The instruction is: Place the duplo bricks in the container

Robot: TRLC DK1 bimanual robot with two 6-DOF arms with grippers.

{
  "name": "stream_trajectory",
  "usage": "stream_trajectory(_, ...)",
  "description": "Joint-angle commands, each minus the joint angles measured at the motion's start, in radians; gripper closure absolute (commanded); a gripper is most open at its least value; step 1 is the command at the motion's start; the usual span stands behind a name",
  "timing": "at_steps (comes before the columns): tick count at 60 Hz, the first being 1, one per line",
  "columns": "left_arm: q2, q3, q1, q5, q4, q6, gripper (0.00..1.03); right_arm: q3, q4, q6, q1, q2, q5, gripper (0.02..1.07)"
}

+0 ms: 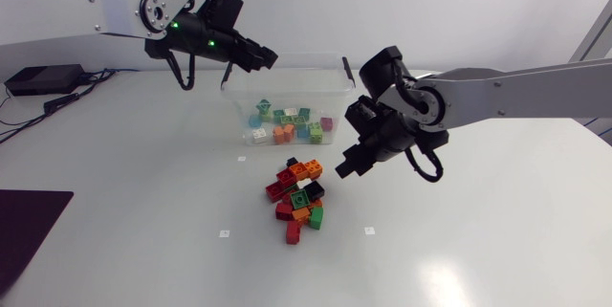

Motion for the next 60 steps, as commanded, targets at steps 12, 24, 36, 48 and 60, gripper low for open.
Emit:
stream_trajectory(12,0.139,0.140,-0.007,-0.081,0.007,-0.022,0.43,0.064,-0.057,-0.038,-0.012,-0.100,-0.004,0.78)
stream_trajectory(24,0.115,0.130,-0.011,-0.103,0.007,-0.013,0.11,0.156,-0.071,-0.048,-0.021,-0.111,-0.020,0.78)
stream_trajectory(36,-0.039,0.001,-0.017,-0.104,0.014,0.004,0.08,0.267,-0.048,-0.046,-0.025,-0.056,-0.045,0.78)
stream_trajectory(48,-0.232,-0.183,-0.019,-0.104,0.023,0.063,0.08,0.386,-0.009,-0.048,-0.020,0.044,-0.057,0.78)
stream_trajectory(60,-0.376,-0.350,-0.034,-0.096,-0.007,0.155,0.08,0.508,0.010,-0.048,-0.008,0.148,-0.059,0.78)
